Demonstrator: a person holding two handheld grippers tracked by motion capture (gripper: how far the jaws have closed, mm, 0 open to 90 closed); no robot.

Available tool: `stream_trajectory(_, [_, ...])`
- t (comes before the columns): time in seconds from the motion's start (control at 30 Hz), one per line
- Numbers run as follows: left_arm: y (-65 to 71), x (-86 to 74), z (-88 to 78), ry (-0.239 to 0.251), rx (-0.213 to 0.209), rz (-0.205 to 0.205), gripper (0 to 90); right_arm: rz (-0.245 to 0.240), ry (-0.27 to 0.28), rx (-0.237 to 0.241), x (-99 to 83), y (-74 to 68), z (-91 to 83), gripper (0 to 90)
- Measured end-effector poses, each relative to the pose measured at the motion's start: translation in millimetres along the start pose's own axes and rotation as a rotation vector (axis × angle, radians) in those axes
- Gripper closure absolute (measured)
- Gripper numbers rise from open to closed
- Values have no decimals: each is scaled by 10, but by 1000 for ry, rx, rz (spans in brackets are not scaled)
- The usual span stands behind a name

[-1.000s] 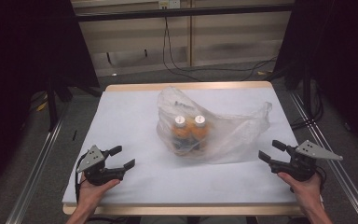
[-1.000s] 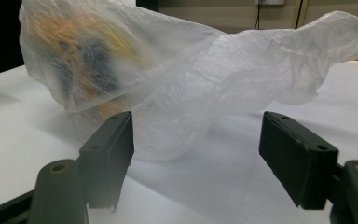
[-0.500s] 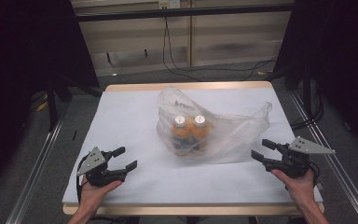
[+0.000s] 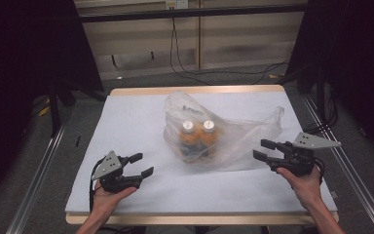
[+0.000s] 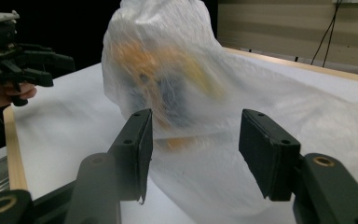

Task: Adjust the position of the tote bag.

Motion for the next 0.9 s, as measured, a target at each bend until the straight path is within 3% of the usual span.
stream_trajectory(0.37, [-64, 107, 46, -3, -25, 6, 423, -26, -32, 63, 192, -133, 291, 480])
stream_trajectory(0.63, [-233, 442, 315, 18, -33, 23, 476, -51, -37, 85, 357, -193, 413, 493])
stream_trajectory(0.8, [-311, 538, 405, 28, -32, 28, 497, -49, -26, 82, 398, -165, 416, 506])
stream_trajectory(0.87, [-371, 584, 452, 42, -49, 10, 505, -54, -32, 77, 381, -143, 421, 522])
stream_trajectory(0.9, [-424, 613, 481, 44, -35, -5, 514, -57, -37, 77, 366, -135, 426, 537])
Point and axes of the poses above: each handheld gripper's, and its own axes: z roughly forward along the jaws, x roughly out of its top, y roughly to its right, the point moved 8 cm from there along z, roughly forward along the jaws, and after that the axes turned 10 degrees about z, right-handed, at the moved point
